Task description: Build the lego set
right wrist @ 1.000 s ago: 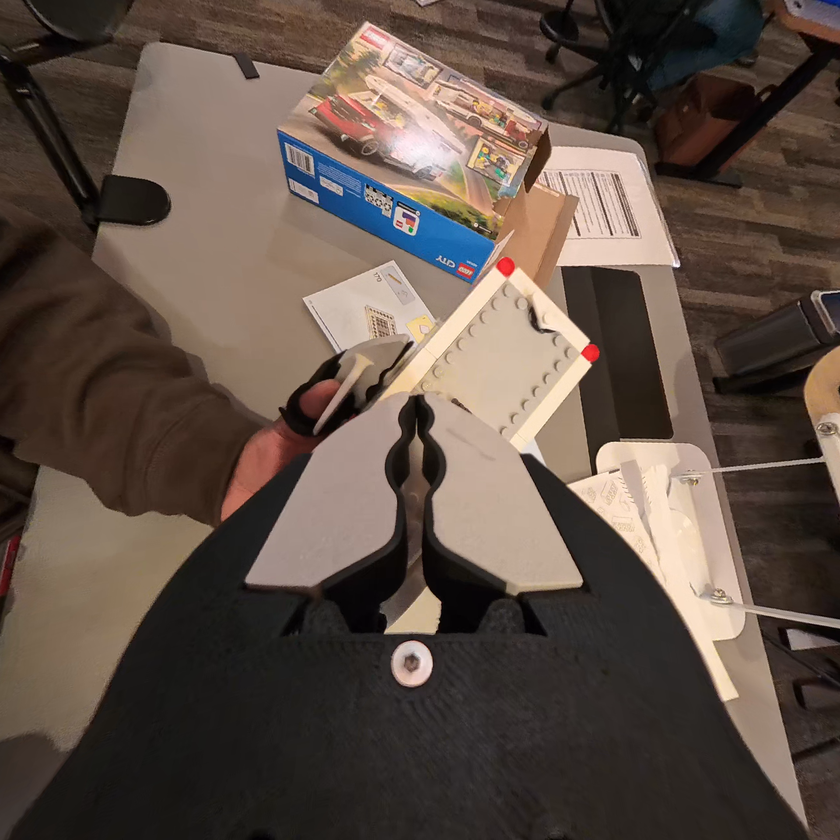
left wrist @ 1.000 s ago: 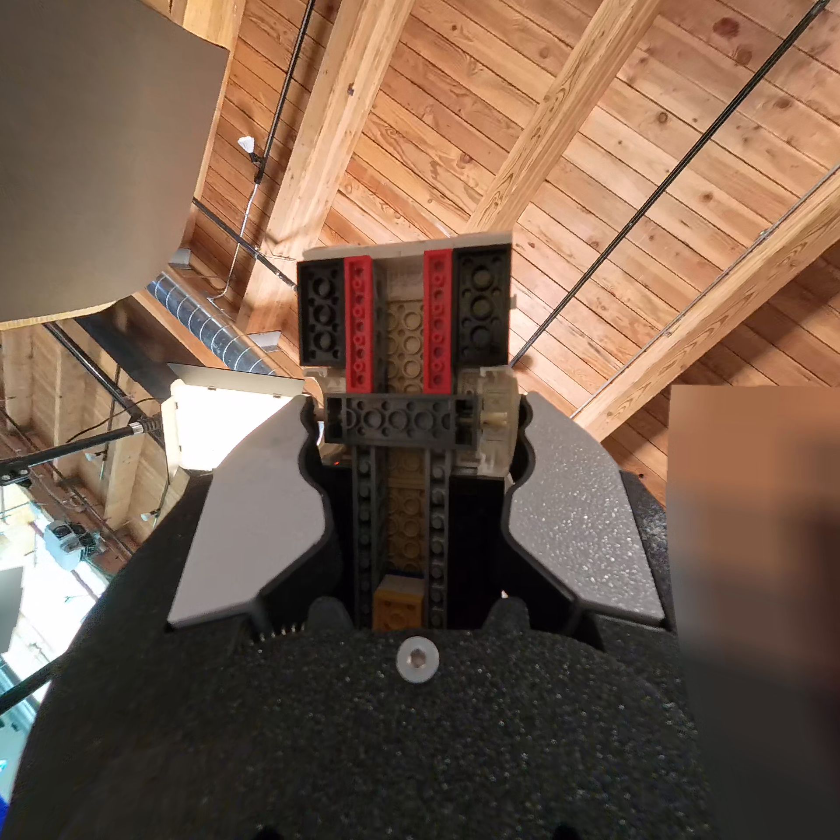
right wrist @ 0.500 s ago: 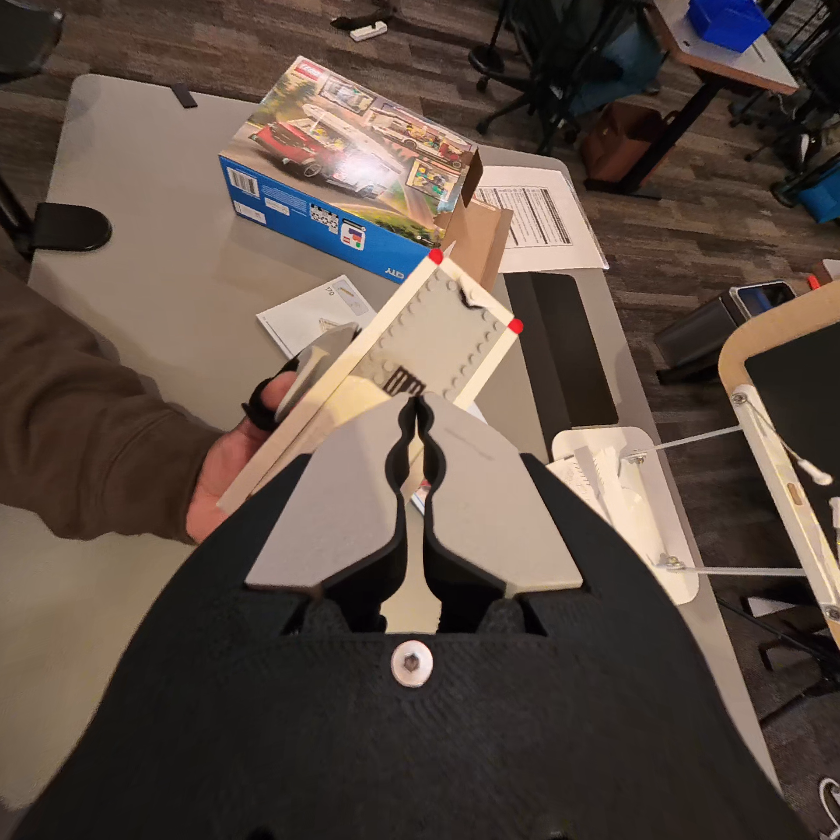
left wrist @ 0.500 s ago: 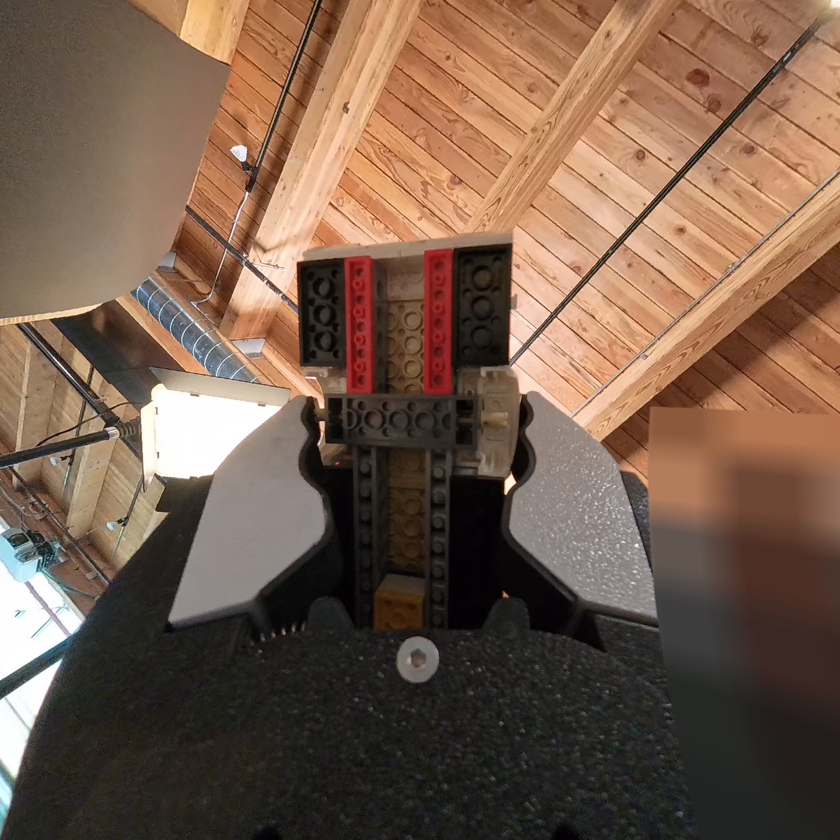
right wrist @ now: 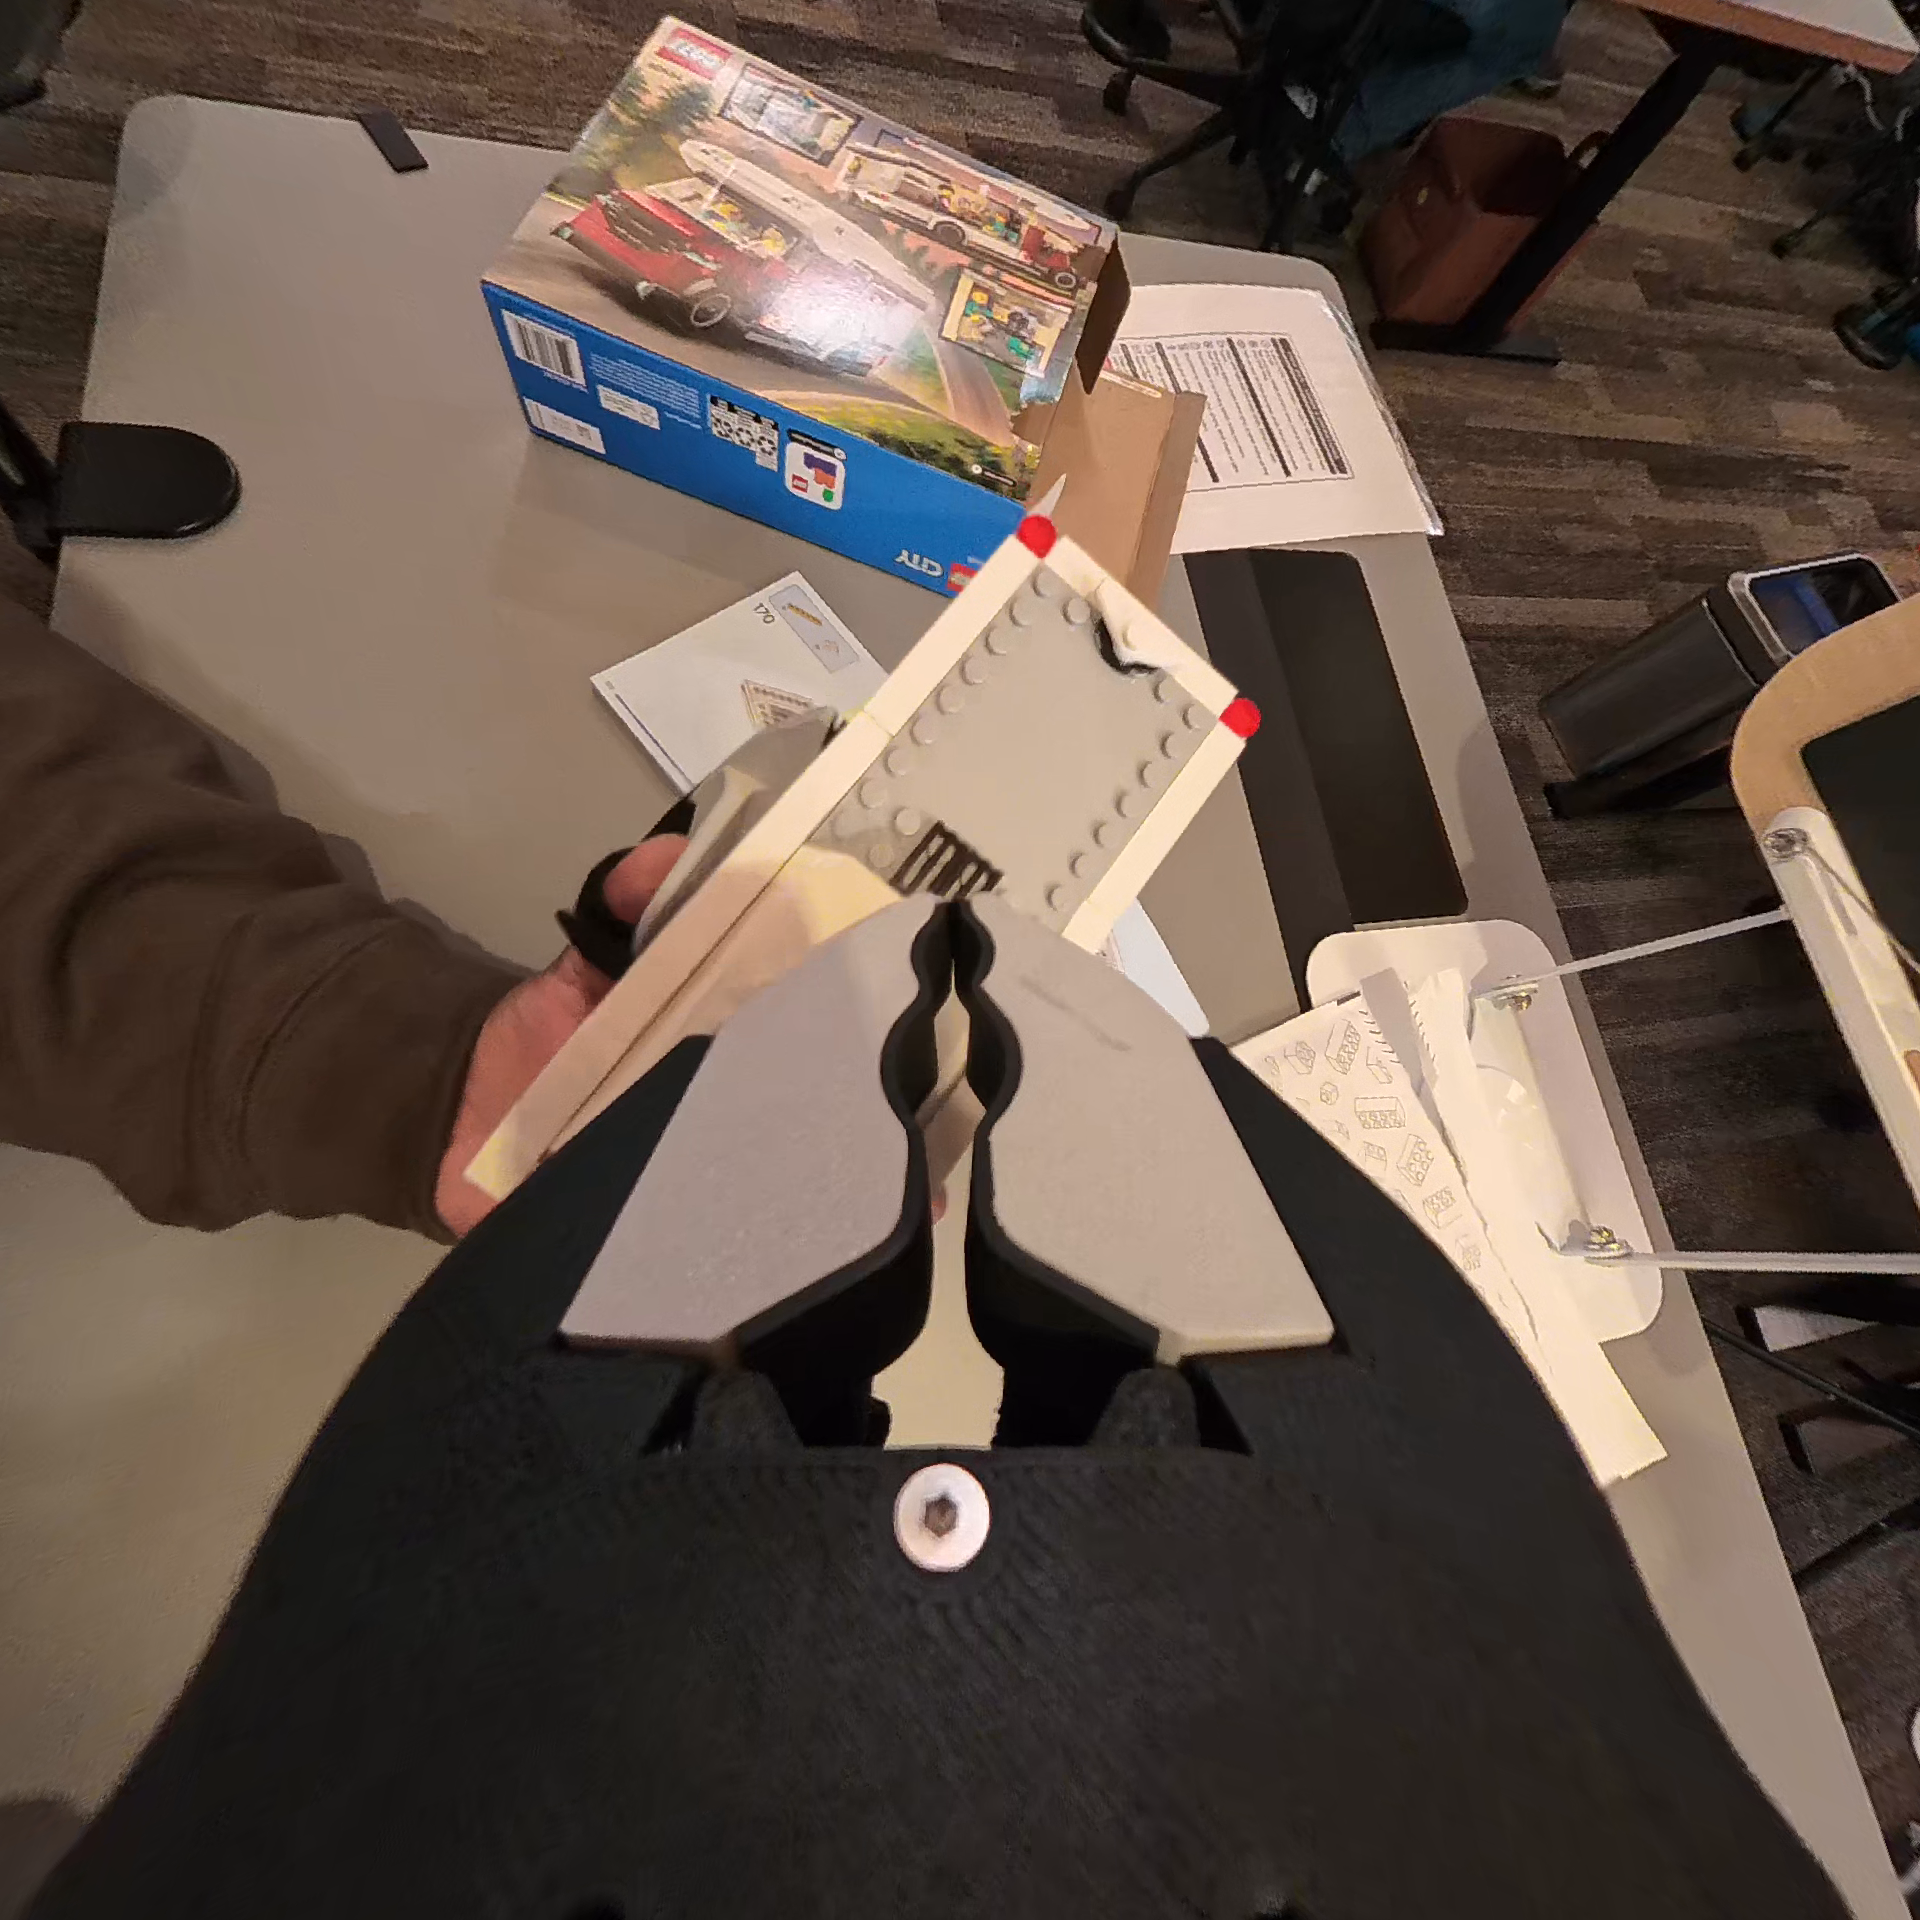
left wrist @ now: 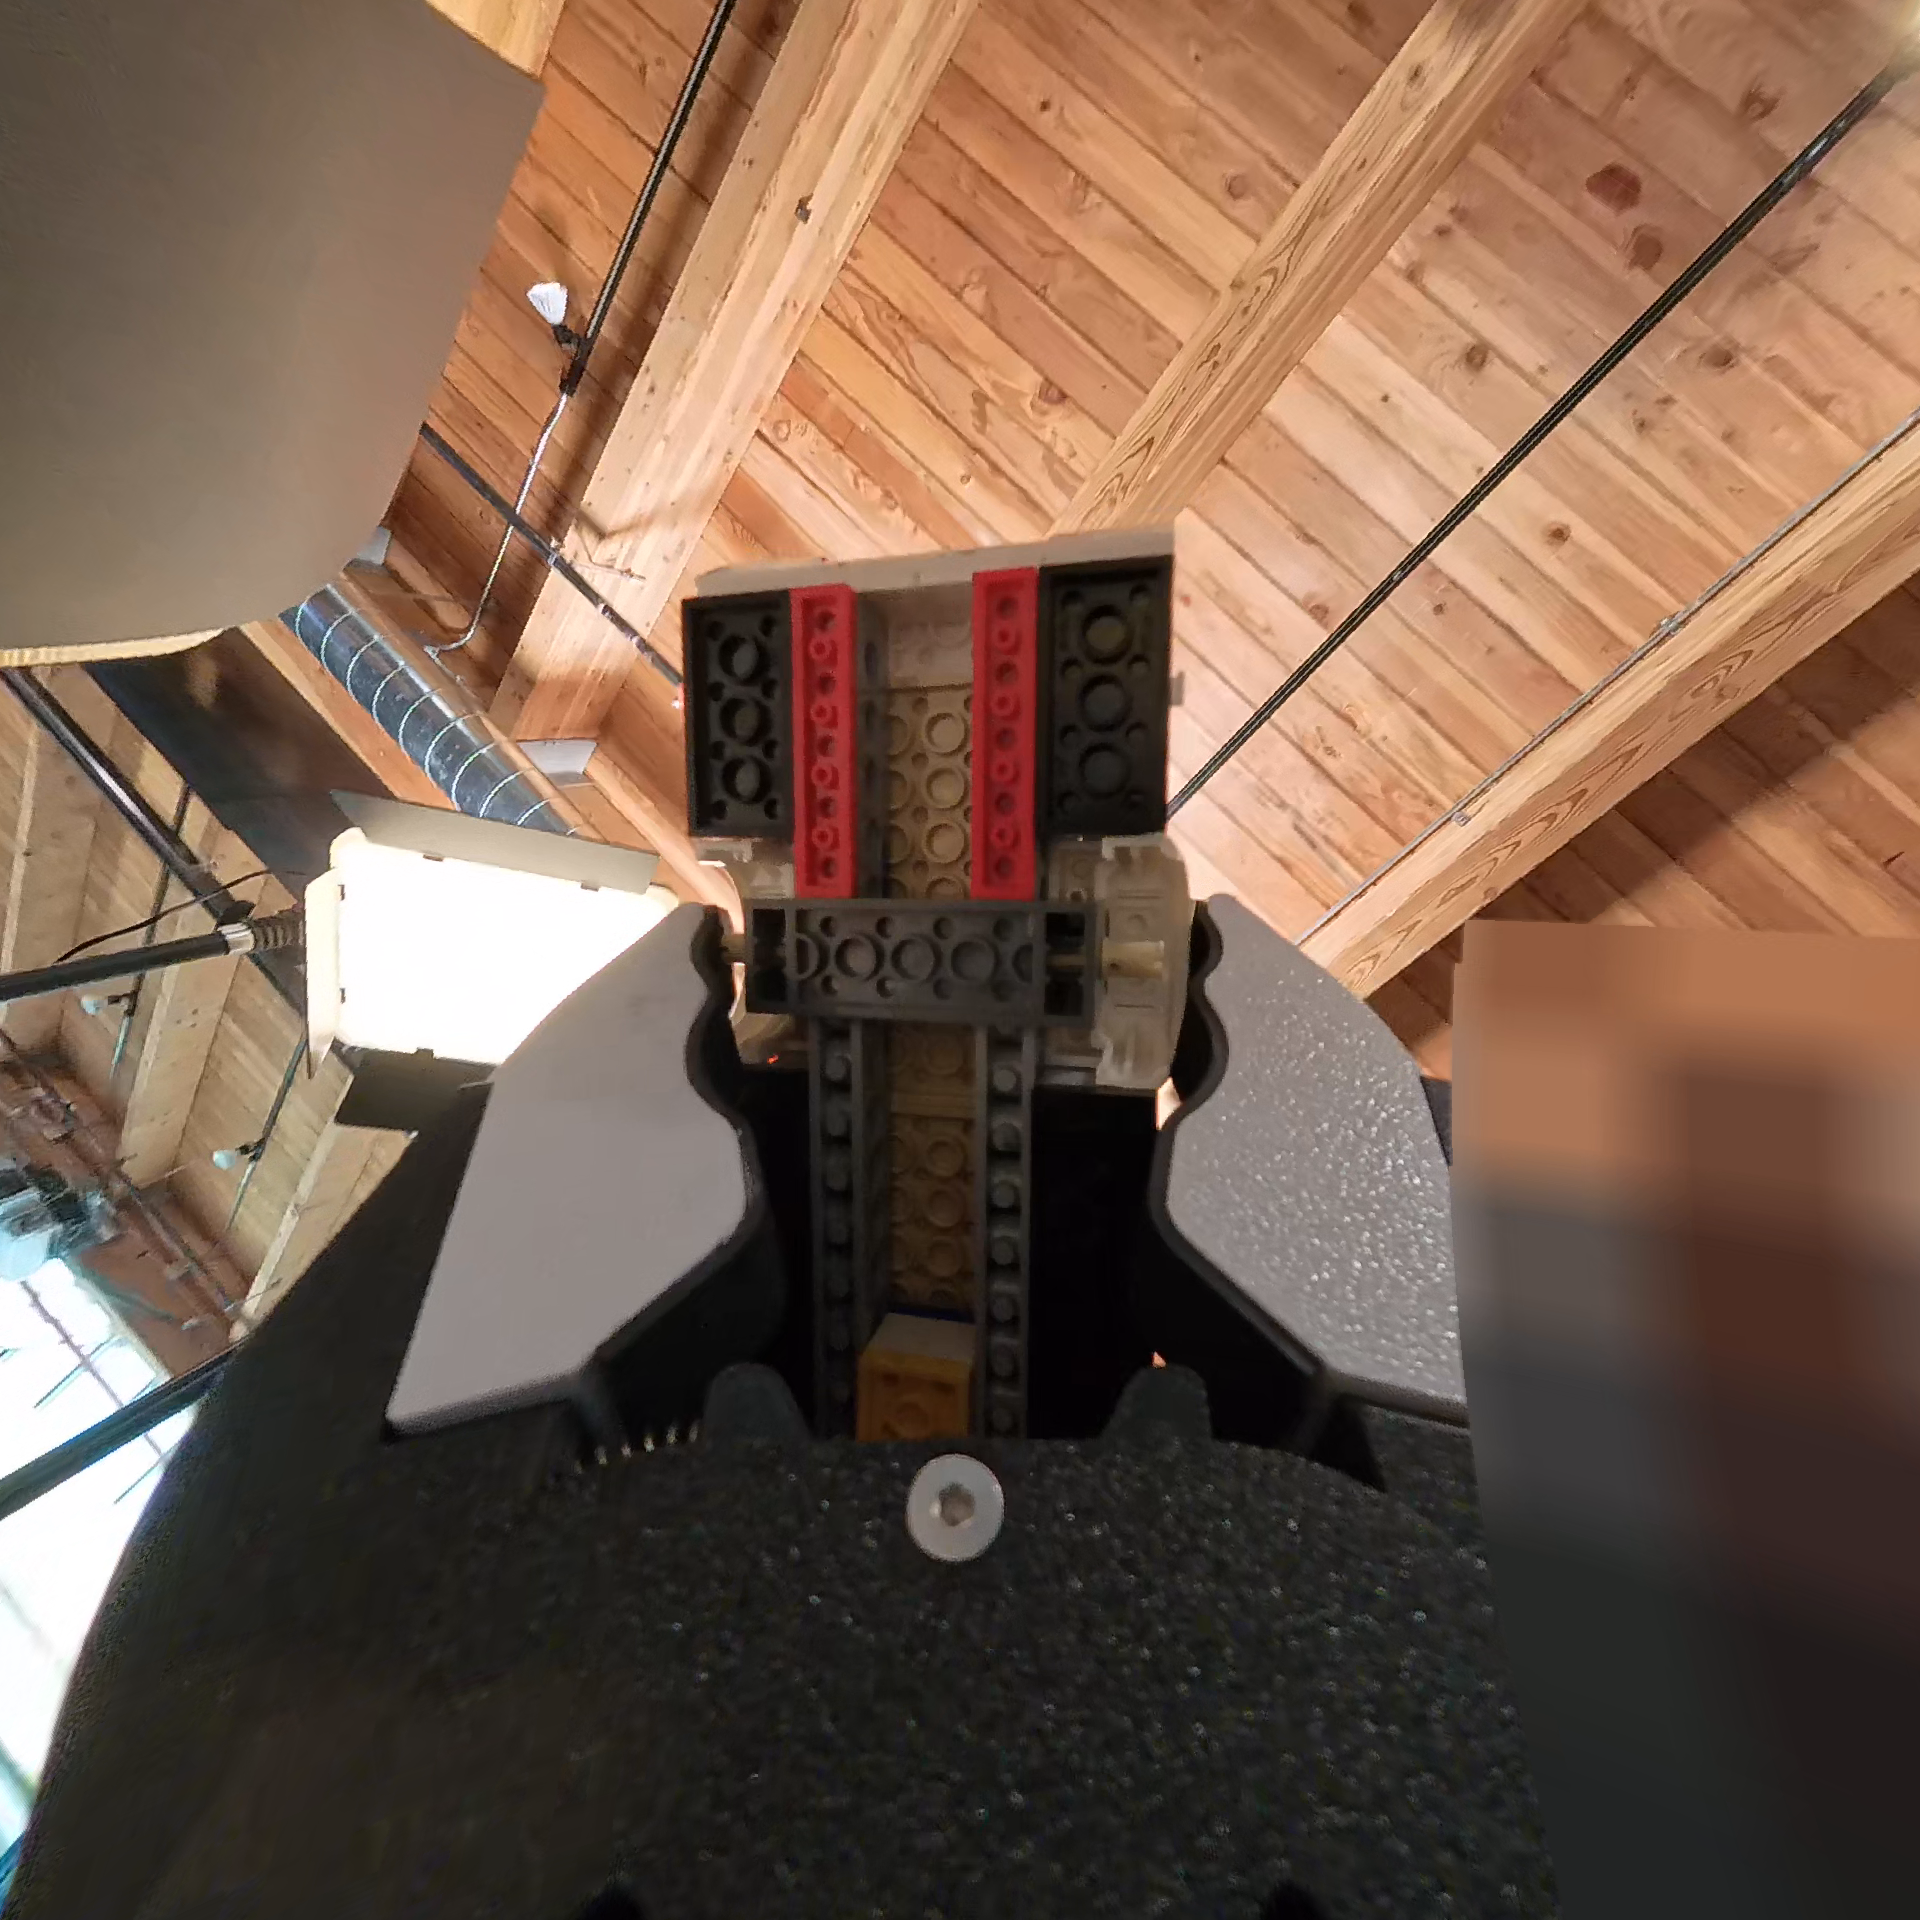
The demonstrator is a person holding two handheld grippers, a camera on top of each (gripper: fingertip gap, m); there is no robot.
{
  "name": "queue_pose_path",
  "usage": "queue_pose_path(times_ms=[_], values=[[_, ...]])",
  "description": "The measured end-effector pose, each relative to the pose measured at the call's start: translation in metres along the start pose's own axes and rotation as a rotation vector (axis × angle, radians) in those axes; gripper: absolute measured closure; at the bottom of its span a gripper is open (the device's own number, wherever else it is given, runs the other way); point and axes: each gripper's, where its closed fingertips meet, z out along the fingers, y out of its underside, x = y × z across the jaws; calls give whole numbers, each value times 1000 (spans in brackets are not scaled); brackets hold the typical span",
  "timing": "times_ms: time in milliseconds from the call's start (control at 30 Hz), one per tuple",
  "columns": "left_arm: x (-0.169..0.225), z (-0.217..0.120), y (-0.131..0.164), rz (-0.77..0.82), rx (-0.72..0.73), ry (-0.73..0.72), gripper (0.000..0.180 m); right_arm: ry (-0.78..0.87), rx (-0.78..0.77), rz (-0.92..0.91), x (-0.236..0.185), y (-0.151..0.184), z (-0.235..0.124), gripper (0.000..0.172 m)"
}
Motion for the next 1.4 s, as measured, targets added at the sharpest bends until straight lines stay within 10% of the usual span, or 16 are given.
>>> queue_pose_path(times_ms=[433, 867, 1400], values=[[-11, -8, 12, -26, -30, -15, 97, 137, 192, 18, -1, 6, -31, 172], [-31, -24, 41, -54, -135, -50, 97, 267, 268, 249, 44, 89, -61, 172], [-19, -17, 39, 7, -114, -51, 97, 282, 248, 225, 43, 80, -49, 167]])
